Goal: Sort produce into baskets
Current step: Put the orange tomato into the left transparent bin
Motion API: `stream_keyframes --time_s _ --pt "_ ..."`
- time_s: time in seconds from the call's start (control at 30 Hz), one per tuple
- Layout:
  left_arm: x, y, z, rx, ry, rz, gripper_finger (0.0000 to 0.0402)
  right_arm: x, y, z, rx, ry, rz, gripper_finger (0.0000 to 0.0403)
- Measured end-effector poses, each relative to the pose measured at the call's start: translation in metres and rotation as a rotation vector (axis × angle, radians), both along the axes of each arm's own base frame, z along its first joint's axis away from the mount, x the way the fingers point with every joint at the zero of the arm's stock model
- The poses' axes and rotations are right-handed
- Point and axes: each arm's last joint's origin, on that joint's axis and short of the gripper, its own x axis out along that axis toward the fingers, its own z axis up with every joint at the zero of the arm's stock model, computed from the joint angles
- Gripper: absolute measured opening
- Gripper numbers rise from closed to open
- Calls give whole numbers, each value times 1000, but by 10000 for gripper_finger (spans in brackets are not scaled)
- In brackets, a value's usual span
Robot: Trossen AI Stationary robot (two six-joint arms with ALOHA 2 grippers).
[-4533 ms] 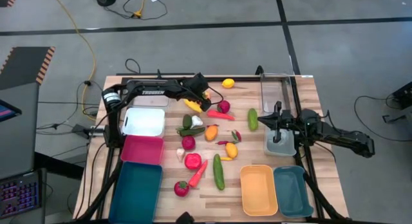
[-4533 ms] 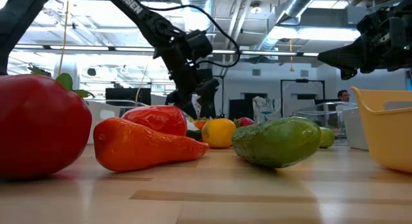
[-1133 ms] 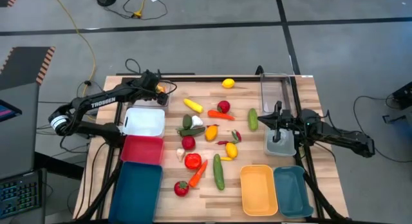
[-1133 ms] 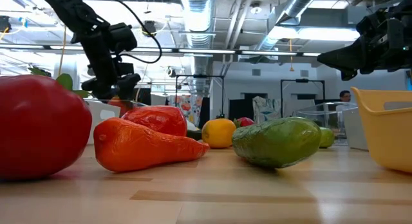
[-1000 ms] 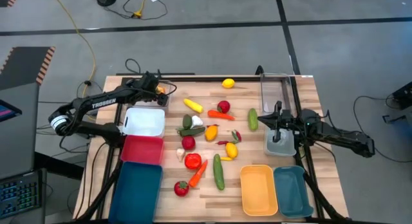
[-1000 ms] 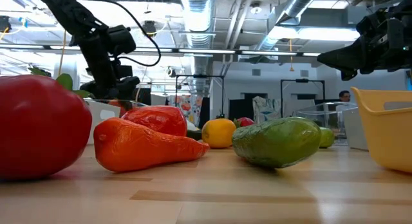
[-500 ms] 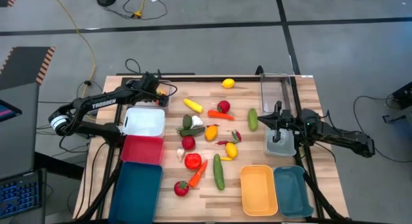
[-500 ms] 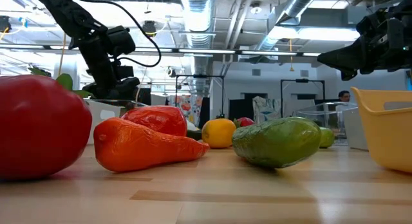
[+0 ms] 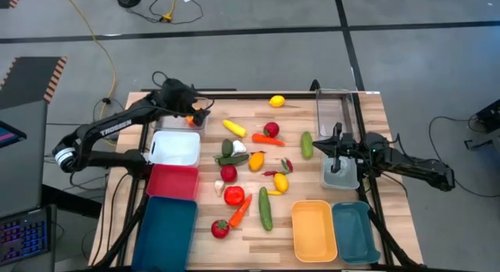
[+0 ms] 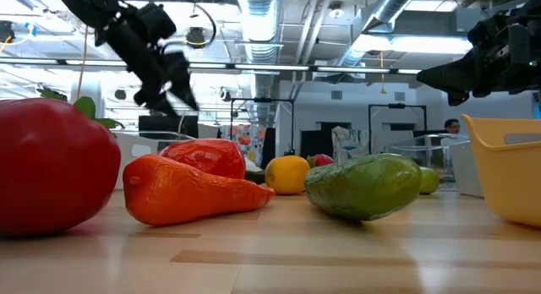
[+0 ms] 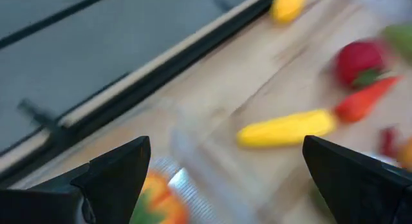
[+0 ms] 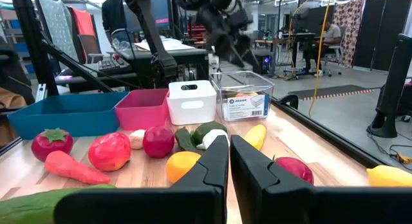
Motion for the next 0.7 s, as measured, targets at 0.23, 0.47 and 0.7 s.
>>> stream_keyframes --time_s 0.23,0.47,0.7 --pt "8 -25 29 77 -170 -169 394 0 0 0 0 0 0 47" --pt "25 -58 41 125 -249 -340 394 0 0 0 0 0 0 47" --pt "48 -101 44 147 -288 -520 394 0 0 0 0 0 0 47"
